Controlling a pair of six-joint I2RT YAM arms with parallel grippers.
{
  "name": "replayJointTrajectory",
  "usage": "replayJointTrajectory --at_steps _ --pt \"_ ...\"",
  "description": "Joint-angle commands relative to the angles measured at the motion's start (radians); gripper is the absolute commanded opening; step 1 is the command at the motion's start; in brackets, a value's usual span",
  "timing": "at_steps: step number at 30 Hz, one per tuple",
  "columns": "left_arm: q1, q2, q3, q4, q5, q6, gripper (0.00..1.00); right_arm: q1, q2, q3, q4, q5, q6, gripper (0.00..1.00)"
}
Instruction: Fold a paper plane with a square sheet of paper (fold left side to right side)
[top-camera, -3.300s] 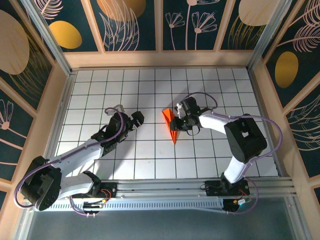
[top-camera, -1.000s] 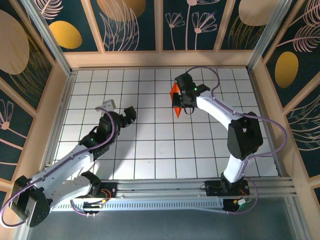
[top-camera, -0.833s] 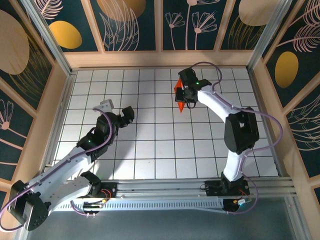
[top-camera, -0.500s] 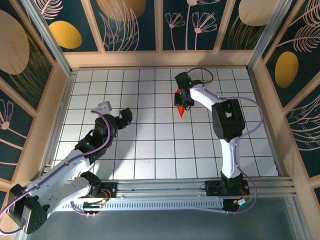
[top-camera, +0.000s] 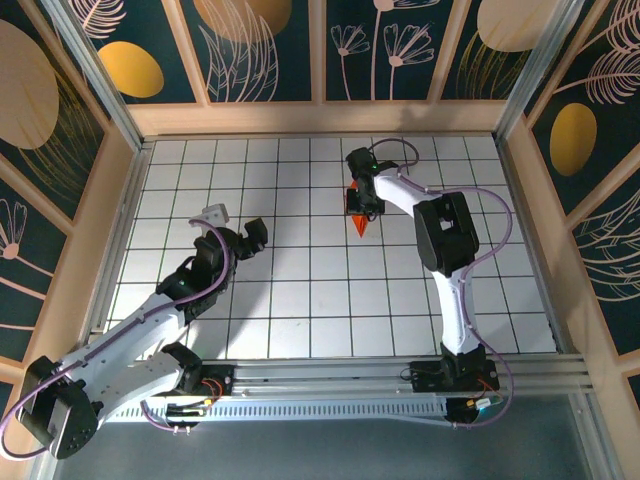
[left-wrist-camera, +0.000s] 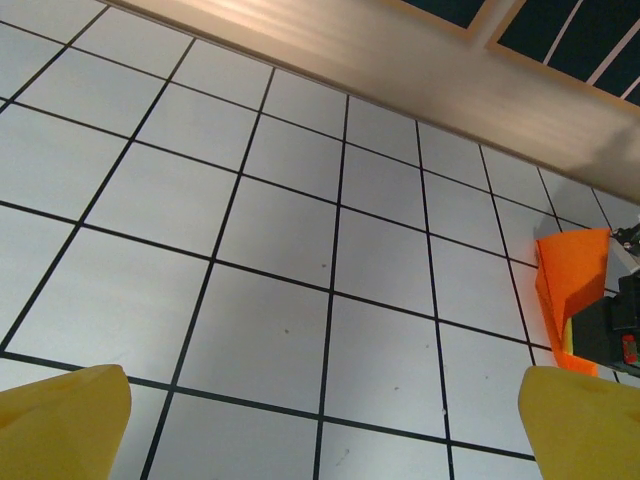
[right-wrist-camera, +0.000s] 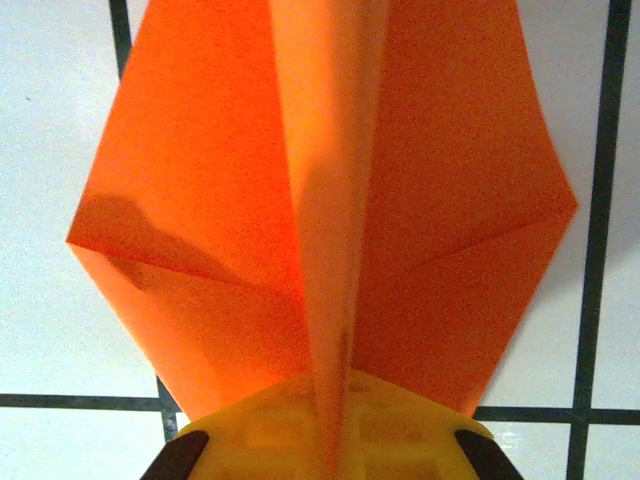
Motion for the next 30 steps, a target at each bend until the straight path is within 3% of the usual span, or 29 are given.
replayJointTrajectory --at_steps 1,6,14,19,26,30 --pt "0.006 0.000 0.004 0.000 -0.006 0.014 0.99 -0.003 0.026 0.022 -0.015 0.025 -0.004 0.03" --pt "0.006 -0.004 0.009 -0.012 -0.019 0.024 0.99 0.001 0.030 0.004 -0.003 0.022 -0.003 0.17" --pt "0.007 0.014 0.063 -0.099 -0.149 0.086 0.99 0.015 0.014 -0.007 0.004 0.054 -0.011 0.40" --pt "0.011 0.044 0.084 -0.097 -0.155 0.088 0.99 0.028 -0.018 -0.010 0.003 0.064 -0.012 0.43" --pt "0.060 0.098 0.112 -0.052 -0.035 0.065 0.99 0.034 -0.093 -0.021 -0.015 0.067 -0.007 0.43" --pt "0.117 0.128 0.114 -0.031 0.036 0.055 0.99 0.044 -0.149 -0.054 -0.020 0.062 0.002 0.49"
